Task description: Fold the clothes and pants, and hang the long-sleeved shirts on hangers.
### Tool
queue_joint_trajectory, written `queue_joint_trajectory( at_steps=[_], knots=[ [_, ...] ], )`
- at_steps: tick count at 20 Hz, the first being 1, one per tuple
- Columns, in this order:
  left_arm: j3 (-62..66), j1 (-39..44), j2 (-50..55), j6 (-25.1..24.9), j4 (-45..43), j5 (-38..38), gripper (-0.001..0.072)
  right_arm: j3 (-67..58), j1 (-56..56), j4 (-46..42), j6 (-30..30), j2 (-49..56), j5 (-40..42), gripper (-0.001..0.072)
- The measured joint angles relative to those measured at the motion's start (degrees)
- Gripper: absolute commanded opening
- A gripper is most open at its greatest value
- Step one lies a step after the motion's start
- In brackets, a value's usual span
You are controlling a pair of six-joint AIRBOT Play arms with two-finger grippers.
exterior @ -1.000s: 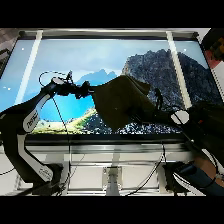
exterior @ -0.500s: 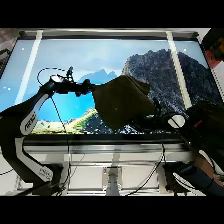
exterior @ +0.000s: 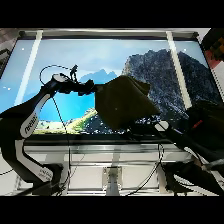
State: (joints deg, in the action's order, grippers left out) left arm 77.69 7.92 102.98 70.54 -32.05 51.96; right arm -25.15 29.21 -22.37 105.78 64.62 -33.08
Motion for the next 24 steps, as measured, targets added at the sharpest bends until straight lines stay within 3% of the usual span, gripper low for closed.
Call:
queue_joint_trajectory(
  at_steps=[10,15,16,17,18,24],
  knots=[
    [0.0,1.6,0.0,-0.5,0.9,0.1,0.0011,-2.5,2.6,5.7,0.2,6.7,4.4,0.0436],
    [0.0,1.7,-0.2,-0.5,2.0,0.2,0.0011,-3.3,2.7,7.1,0.2,7.5,7.5,0.0312],
    [0.0,1.7,-0.3,-0.5,2.1,0.2,0.0011,-3.8,2.7,7.2,0.2,7.6,8.2,0.0251],
    [0.0,1.7,-0.4,-0.5,2.2,0.2,0.0011,-4.4,2.7,7.1,0.2,7.6,9.1,0.0069],
    [0.0,1.7,-0.4,-0.6,2.2,0.2,0.001,-5.1,2.7,7.1,0.2,7.6,9.9,0.0034],
    [0.0,1.4,-0.5,-1.7,1.6,0.1,0.0008,-7.6,1.5,3.2,0.2,7.7,11.0,0.0032]
  ],
)
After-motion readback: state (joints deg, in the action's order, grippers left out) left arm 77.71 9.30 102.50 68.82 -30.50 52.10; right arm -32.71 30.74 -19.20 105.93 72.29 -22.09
